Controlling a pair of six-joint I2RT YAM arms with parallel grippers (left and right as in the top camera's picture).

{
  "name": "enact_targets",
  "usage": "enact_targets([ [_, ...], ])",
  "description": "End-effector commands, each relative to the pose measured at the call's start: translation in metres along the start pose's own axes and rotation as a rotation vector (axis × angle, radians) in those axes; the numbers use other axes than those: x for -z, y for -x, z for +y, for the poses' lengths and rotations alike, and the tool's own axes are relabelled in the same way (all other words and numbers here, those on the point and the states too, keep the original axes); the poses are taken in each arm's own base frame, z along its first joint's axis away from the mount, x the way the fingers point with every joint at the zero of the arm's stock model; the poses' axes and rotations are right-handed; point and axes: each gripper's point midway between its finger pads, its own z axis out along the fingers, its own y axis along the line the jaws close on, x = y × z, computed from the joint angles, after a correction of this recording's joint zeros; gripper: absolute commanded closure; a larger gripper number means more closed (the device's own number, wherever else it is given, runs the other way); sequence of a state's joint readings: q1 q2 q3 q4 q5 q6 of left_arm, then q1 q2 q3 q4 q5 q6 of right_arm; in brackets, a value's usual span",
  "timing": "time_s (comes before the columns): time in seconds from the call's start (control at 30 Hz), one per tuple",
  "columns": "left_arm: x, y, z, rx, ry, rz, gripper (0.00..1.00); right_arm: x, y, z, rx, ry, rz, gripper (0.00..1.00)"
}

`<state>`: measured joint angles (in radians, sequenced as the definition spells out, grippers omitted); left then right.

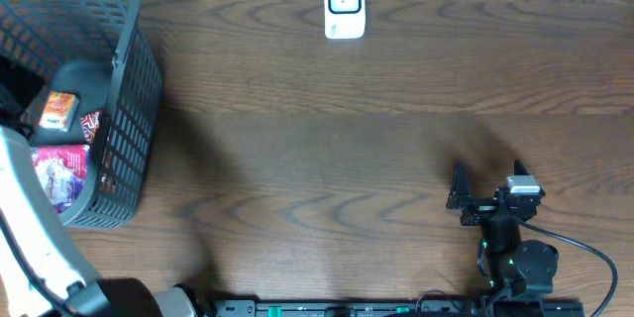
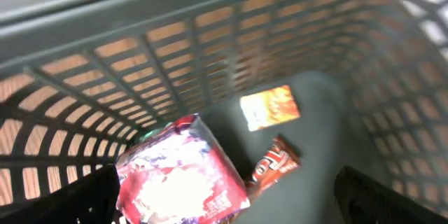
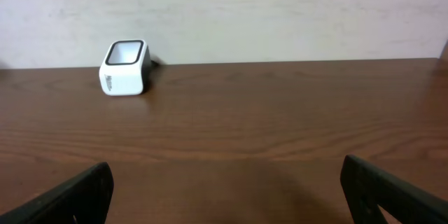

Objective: Scan the item barcode
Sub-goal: 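Reach into the basket and grasp the purple-red floral bag with left gripper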

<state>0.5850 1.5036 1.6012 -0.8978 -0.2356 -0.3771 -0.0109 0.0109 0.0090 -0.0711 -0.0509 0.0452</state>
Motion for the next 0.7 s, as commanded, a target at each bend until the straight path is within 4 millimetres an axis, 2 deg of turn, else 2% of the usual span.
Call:
enact_targets([
  [0.0,-0.018,-0.016,0.026,0.215,0.167,0.064,0.02,0.000,-0.001,-0.003,-0.014,-0.016,-0.001,0.01],
  [0.1,-0.029,-0.033,0.037,0.278,0.256,0.117,0.02,0.000,-0.001,-0.003,-0.014,-0.015,-0.001,0.01],
  [0.33,-0.064,-0.069,0.049,0.276,0.392,0.215,0.02,0.000,-0.001,-0.003,-0.014,-0.015,-0.001,0.01],
  [0.53,-0.093,-0.090,0.050,0.234,0.447,0.289,0.02,0.000,-0.001,-0.003,-0.014,-0.016,-0.001,0.01],
  [0.67,-0.106,-0.103,0.051,0.207,0.476,0.334,0.02,0.000,-0.001,-0.003,-0.014,-0.015,-0.001,0.01],
])
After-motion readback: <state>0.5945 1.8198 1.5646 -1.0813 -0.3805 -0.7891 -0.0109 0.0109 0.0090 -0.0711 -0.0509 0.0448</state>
